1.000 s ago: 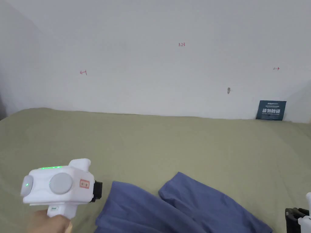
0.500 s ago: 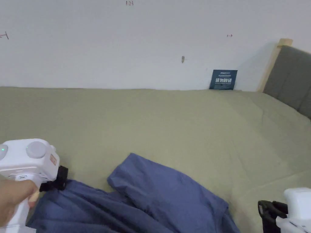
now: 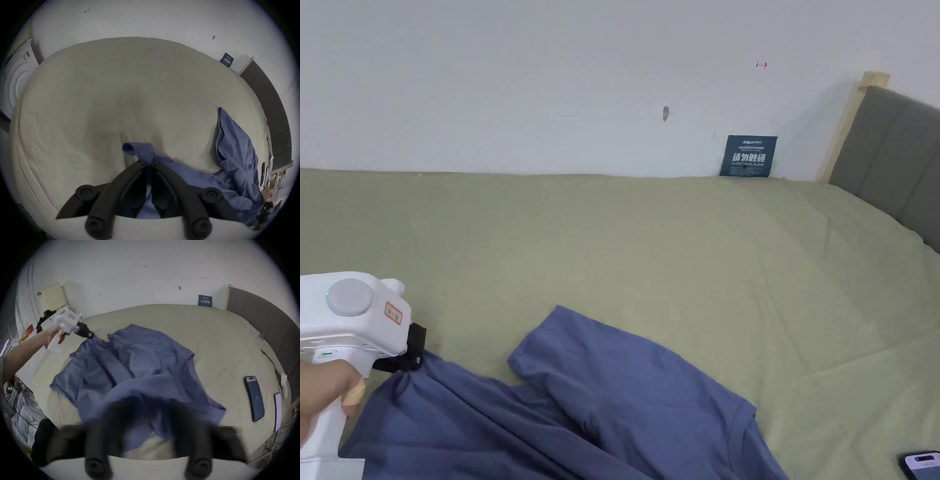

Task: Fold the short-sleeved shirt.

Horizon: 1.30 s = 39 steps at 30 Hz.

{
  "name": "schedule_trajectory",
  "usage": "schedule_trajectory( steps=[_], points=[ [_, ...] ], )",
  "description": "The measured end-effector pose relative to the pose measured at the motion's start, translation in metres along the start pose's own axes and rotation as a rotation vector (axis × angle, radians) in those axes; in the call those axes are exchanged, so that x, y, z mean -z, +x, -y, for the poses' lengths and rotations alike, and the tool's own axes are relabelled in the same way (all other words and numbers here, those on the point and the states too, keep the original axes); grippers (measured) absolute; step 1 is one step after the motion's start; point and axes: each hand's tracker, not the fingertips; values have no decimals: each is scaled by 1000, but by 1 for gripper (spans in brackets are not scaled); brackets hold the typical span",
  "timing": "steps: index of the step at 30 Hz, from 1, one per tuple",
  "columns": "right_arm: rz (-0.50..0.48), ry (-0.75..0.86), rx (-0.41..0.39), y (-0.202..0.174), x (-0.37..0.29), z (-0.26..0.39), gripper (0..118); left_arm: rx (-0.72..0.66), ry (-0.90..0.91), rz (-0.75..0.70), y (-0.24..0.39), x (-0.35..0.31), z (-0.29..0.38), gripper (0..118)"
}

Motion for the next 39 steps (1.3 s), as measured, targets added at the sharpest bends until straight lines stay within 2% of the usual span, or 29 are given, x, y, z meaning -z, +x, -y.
schedule_trajectory(
  steps=[1,2,5,7,9,14,20,22,23,26,28,29,31,39],
  points=[
    [3,-5,-14,-2,3,1,9,-1,0,4,2,0,1,5],
    [57,-2,-8,-3,3,0,0,-2,0,7,1,-2,2,5],
    [28,-35,39,0,2,-5,0,-11,13,29,-4,-7,1,5],
    [28,-16,42,3,-4,-10,0,-34,43,47,-9,-15,2,4],
    [31,30,50,1,-12,-17,0,-62,93,73,-12,-28,2,4],
    [-10,151,86,11,-31,-64,0,-22,191,115,-15,-84,-11,4],
    [1,271,43,9,-33,-133,0,-36,363,142,-27,-164,-35,4],
    [18,323,56,10,-32,-158,0,-34,424,134,-31,-189,-43,4],
    [10,324,43,11,-31,-173,0,-29,435,135,-33,-203,-47,4],
    [75,355,-7,8,-24,-214,0,-17,507,117,-40,-235,-54,4],
    [72,371,-38,4,-19,-241,0,-17,536,96,-45,-254,-59,4],
    [96,391,-48,0,-17,-255,0,-7,540,78,-48,-261,-62,4],
    [83,391,-54,-2,-12,-285,0,-8,571,37,-53,-274,-67,4],
    [99,459,-72,-24,5,-378,0,-55,646,-1,-73,-309,-94,4]
  ],
)
